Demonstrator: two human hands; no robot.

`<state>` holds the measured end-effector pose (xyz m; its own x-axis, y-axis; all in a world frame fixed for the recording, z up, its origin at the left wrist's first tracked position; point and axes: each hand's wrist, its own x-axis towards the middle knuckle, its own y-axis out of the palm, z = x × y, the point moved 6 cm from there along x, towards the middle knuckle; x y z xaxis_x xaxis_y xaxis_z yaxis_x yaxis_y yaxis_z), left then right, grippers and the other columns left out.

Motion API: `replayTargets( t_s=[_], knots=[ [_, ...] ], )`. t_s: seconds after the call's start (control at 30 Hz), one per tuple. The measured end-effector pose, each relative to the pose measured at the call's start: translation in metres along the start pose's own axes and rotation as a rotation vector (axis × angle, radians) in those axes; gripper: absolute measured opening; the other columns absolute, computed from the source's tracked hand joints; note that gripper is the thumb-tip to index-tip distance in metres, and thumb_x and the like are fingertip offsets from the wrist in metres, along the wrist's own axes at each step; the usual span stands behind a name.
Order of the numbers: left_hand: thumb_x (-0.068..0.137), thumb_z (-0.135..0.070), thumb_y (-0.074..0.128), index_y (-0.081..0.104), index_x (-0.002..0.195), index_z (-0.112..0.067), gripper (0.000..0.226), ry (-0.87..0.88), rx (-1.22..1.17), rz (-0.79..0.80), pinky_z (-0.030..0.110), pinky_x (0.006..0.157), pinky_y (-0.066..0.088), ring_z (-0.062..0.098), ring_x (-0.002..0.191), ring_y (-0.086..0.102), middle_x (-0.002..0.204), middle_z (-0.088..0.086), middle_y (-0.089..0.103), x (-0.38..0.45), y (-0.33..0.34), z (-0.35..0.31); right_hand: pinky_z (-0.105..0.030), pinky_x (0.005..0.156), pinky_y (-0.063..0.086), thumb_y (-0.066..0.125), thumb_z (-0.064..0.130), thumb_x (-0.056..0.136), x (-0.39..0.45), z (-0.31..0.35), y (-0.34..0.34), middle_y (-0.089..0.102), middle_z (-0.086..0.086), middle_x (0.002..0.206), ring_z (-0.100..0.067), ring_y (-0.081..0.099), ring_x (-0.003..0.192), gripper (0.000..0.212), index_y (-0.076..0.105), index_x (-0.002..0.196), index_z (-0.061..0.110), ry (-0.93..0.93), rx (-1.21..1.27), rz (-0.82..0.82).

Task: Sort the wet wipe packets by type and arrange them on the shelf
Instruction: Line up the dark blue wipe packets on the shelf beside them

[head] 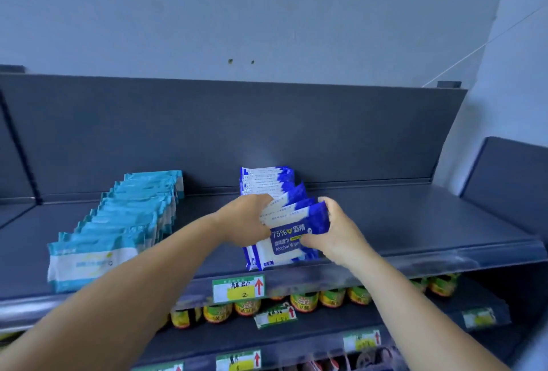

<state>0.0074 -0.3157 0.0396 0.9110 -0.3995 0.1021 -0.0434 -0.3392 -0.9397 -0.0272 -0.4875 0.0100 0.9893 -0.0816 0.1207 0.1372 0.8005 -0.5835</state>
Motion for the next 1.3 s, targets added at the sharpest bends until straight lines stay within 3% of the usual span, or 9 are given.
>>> replayTargets(
  t_s=[0.13,0.33,0.57,0.8,0.9,1.0,1.07,1.2,1.3],
  knots=[
    [0.079,-0.013,0.062,0.053,0.094,-0.014,0.017,-0.049,0.019,0.180,0.026,0.065,0.041,0.019,0.082,0.054,0.091,-0.001,0.056,0.012,0.019,-0.001,-0.036,0.082,0.052,0.078,0.016,0.068,0.017,-0.020,0.009,0.069,0.006,0.094,-0.015,0.065,0.089,0.042,0.056,0.102,0.023,0.038,-0.045,0.108],
    [0.083,-0.016,0.061,0.055,0.105,-0.010,0.024,-0.140,0.071,0.308,0.035,0.077,0.048,0.024,0.093,0.059,0.104,0.005,0.060,0.031,0.029,0.016,-0.037,0.083,0.055,0.082,0.028,0.063,0.045,-0.043,0.025,0.069,0.008,0.096,-0.013,0.066,0.089,0.046,0.060,0.103,0.024,0.114,-0.039,0.189],
    [0.085,-0.012,0.049,0.045,0.105,-0.020,0.022,-0.130,0.232,0.229,0.040,0.079,0.052,0.026,0.095,0.058,0.107,0.002,0.056,0.048,0.023,0.028,-0.029,0.064,0.041,0.074,0.027,0.076,0.058,-0.029,0.035,0.063,0.004,0.099,-0.017,0.059,0.087,0.028,0.053,0.094,0.020,0.090,-0.106,0.042],
    [0.081,-0.031,0.063,0.015,0.147,-0.026,0.081,-0.074,0.265,-0.045,0.038,0.101,0.039,0.024,0.122,0.035,0.130,0.004,0.032,0.027,0.024,0.032,-0.032,0.073,0.050,0.072,0.024,0.075,0.049,-0.025,0.034,0.066,0.004,0.091,-0.016,0.062,0.083,0.017,0.060,0.086,0.022,0.072,-0.190,0.117],
    [0.071,-0.033,0.078,0.018,0.142,-0.019,0.095,-0.228,-0.132,-0.275,0.034,0.099,0.041,0.022,0.123,0.036,0.131,0.003,0.029,0.007,0.027,0.049,-0.028,0.060,0.045,0.076,0.030,0.072,0.045,-0.029,0.034,0.058,0.005,0.099,-0.012,0.057,0.080,0.035,0.050,0.094,0.023,0.084,-0.189,0.093],
    [0.069,-0.025,0.084,0.010,0.146,-0.017,0.107,-0.312,-0.458,-0.274,0.028,0.097,0.040,0.015,0.119,0.042,0.141,0.002,0.021,-0.009,0.045,0.054,-0.026,0.060,0.045,0.079,0.033,0.068,0.042,-0.033,0.039,0.058,0.008,0.107,-0.012,0.060,0.086,0.060,0.041,0.114,0.024,0.101,-0.149,0.095],
    [0.074,-0.021,0.080,0.020,0.145,-0.018,0.093,-0.241,-0.461,-0.245,0.020,0.094,0.038,0.009,0.117,0.043,0.147,-0.004,0.022,-0.011,0.051,0.048,-0.026,0.060,0.048,0.078,0.034,0.067,0.039,-0.033,0.046,0.062,0.010,0.098,-0.011,0.062,0.081,0.060,0.041,0.113,0.023,0.103,-0.159,0.136],
    [0.086,-0.028,0.067,0.023,0.150,-0.023,0.078,-0.097,-0.280,-0.065,0.021,0.112,0.026,0.009,0.142,0.023,0.158,-0.010,0.009,-0.001,0.052,0.045,-0.025,0.059,0.046,0.080,0.040,0.067,0.036,-0.032,0.047,0.060,0.007,0.100,-0.010,0.059,0.078,0.063,0.039,0.110,0.021,0.141,-0.186,0.133],
    [0.079,-0.026,0.075,0.015,0.149,-0.028,0.092,-0.127,-0.424,-0.046,0.032,0.106,0.040,0.011,0.138,0.028,0.153,-0.013,0.009,-0.002,0.051,0.052,-0.027,0.072,0.049,0.082,0.040,0.063,0.035,-0.033,0.045,0.057,0.006,0.119,-0.011,0.060,0.092,0.079,0.033,0.123,0.024,0.121,-0.172,0.126]
  ],
)
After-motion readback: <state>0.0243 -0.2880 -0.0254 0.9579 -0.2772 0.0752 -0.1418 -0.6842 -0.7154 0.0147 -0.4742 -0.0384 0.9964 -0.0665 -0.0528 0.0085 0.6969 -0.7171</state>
